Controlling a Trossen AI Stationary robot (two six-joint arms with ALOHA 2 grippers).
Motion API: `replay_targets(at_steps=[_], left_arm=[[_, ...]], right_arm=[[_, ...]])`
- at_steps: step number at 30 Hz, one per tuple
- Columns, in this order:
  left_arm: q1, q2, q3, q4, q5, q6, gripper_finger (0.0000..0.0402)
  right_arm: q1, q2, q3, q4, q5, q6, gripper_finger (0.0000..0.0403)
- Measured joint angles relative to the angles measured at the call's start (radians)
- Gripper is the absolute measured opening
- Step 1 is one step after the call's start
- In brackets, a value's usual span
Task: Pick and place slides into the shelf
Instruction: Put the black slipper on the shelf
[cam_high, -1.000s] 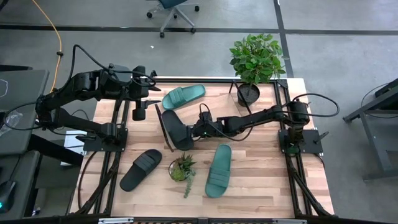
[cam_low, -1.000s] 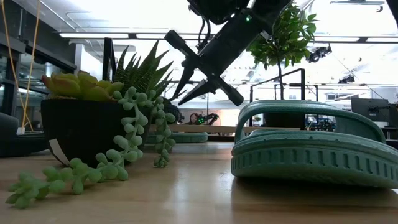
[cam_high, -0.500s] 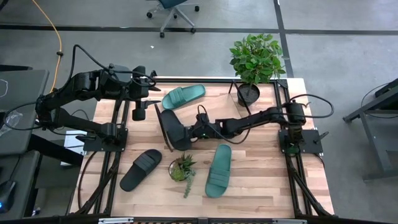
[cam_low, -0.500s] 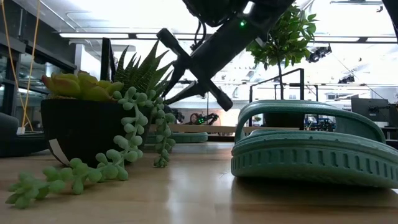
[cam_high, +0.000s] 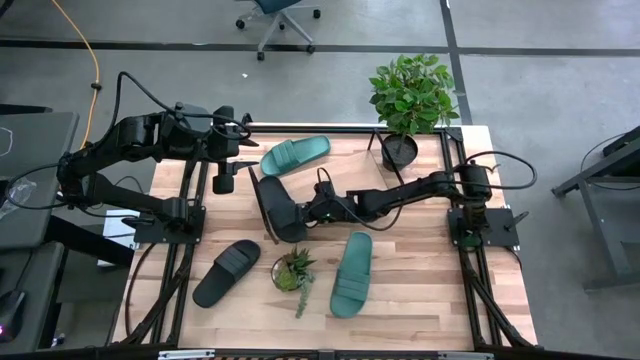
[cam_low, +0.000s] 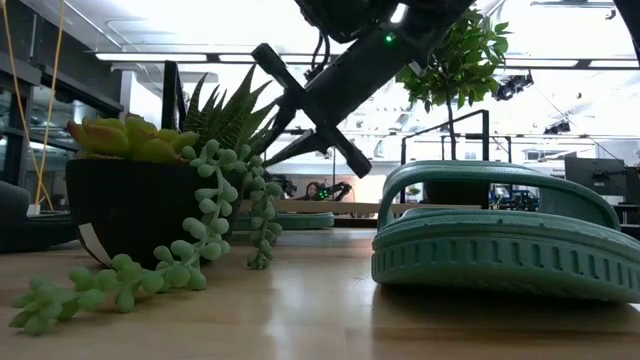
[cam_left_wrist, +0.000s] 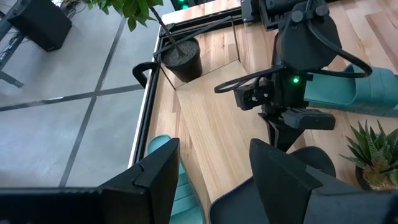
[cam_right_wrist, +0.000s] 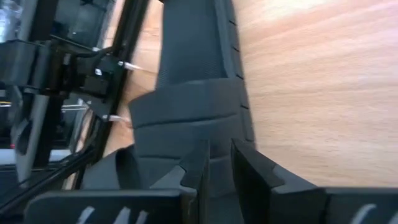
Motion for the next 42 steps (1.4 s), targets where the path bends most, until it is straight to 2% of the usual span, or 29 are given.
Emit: replay_targets(at_steps=[12, 21, 27, 33, 42], left_arm=[[0.000, 0.000, 0.000, 0.000, 0.000, 0.000, 0.0182], [0.000, 0.000, 0.000, -0.037, 0.019, 0.027, 0.0182], [0.000, 0.000, 0.000, -0.095, 0.019, 0.026, 0.0182], [0.000, 0.000, 0.000, -0.111, 0.019, -0.007, 0.0182], [0.000, 0.000, 0.000, -0.112, 0.004, -0.146, 0.0182]], right_arm=[[0.000, 0.000, 0.000, -0.011, 0.031, 0.011, 0.0057], [-0.002, -0.016, 0.000, 0.123, 0.028, -0.068, 0.0057], [-0.002, -0.108, 0.000, 0.080, 0.027, -0.163, 0.0057], [0.005, -0.230, 0.000, 0.030, 0.026, -0.342, 0.0057], [0.063, -0.403, 0.000, -0.130, -0.077, -0.560, 0.0057]])
